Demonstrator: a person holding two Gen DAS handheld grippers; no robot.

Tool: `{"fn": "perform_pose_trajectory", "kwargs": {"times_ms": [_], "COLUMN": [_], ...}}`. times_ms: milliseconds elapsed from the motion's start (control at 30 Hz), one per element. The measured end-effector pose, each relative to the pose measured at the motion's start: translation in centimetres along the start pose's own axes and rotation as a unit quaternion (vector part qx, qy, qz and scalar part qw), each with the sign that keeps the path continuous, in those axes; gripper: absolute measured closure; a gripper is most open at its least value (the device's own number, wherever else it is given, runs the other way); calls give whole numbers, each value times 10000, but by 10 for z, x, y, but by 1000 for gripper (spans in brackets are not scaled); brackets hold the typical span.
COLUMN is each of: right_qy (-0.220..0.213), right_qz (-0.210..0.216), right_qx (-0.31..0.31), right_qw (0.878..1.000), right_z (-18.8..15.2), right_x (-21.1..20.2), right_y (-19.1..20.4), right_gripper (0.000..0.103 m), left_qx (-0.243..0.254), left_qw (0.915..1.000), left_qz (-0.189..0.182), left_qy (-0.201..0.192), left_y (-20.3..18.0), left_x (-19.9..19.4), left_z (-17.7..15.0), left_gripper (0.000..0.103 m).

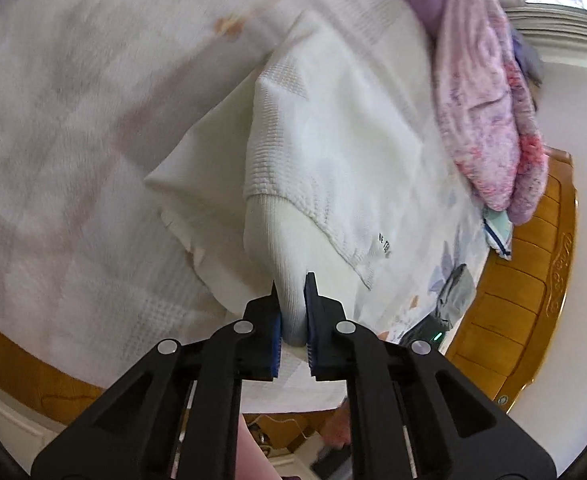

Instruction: Fold large clothes

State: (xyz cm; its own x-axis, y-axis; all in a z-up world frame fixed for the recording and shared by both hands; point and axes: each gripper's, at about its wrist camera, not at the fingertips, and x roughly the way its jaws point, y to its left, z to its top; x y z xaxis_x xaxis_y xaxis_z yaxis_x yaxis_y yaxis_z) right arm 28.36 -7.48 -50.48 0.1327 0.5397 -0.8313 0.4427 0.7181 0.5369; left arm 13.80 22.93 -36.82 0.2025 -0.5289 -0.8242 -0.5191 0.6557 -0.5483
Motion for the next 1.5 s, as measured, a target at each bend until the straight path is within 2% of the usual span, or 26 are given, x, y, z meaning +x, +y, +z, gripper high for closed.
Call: {"fn": "perform_pose_trajectory", "kwargs": {"times_ms": [100,167,200,267,300,367,400,500,567,700,767,900,967,1033,1067,1100,1133,1167,1200,1267,1333,1367,1467,1500], "right_qy": [-412,-420,-350,85,233,468,579,846,833,376,181,-122,-231,-486,-733,-872,-958,-935,-698,-204,250,440,462,427], "right_qz": [73,110,65,-132,-236,-542,-681,-1408,-1354,-1213,-1043,-403,-124,-289,-458,-448,-463,-538,-714,-787,-853,-847,-1076,-1233], "right_qx": [-322,-270,-204,-80,-93,-266,-339,-472,-327,-509,-463,-573,-558,-532,-399,-338,-435,-612,-892,-1013,-971,-960,-1272,-1683], "right_qw": [9986,9987,9992,9998,9994,9971,9954,9853,9867,9906,9933,9975,9981,9970,9955,9946,9934,9923,9910,9915,9913,9908,9849,9770], "right_z": [6,12,18,19,10,-14,-19,-31,-28,-8,-3,16,25,35,37,33,29,24,17,3,-4,-6,1,6], "right_x": [21,27,24,16,4,-21,-24,-26,-13,6,10,28,36,46,53,59,61,62,55,45,26,11,-25,-33], "right_y": [31,32,18,-2,-8,-20,-17,-45,-52,-42,-38,-3,12,20,13,13,16,22,24,23,15,13,31,46], "right_gripper": [102,102,102,102,102,102,99,95,95,95,100,100,100,100,101,102,103,103,103,99,98,93,93,92], "left_qx": [48,80,129,135,-8,-285,-269,-17,75,294,393,525,709,982,999,1010,1134,1332,1619,1658,1415,1349,1439,1487], "left_qw": [10000,10000,9998,9995,9994,9994,9995,9998,9999,9995,9992,9984,9967,9938,9934,9928,9900,9851,9768,9723,9786,9809,9808,9791], "left_qz": [-50,47,142,296,349,127,102,177,59,-17,12,186,387,509,513,531,745,1017,1353,1586,1411,1307,1220,1290], "left_qy": [-17,-35,-5,2,73,142,138,72,59,73,83,93,113,145,220,352,382,378,378,439,482,497,499,509], "left_y": [-11,-11,-8,0,10,20,18,2,-7,-20,-23,-24,-23,-19,-14,-4,5,11,22,41,56,59,63,64], "left_x": [1,8,13,21,23,22,21,14,10,3,2,6,9,16,22,37,52,66,89,120,138,136,120,114], "left_z": [7,14,16,20,21,22,22,19,17,14,11,8,8,10,11,12,13,14,15,19,26,28,28,29], "left_gripper": [94,94,94,94,94,94,94,94,94,94,94,94,94,94,94,94,94,93,92,92,89,89,87,87]}}
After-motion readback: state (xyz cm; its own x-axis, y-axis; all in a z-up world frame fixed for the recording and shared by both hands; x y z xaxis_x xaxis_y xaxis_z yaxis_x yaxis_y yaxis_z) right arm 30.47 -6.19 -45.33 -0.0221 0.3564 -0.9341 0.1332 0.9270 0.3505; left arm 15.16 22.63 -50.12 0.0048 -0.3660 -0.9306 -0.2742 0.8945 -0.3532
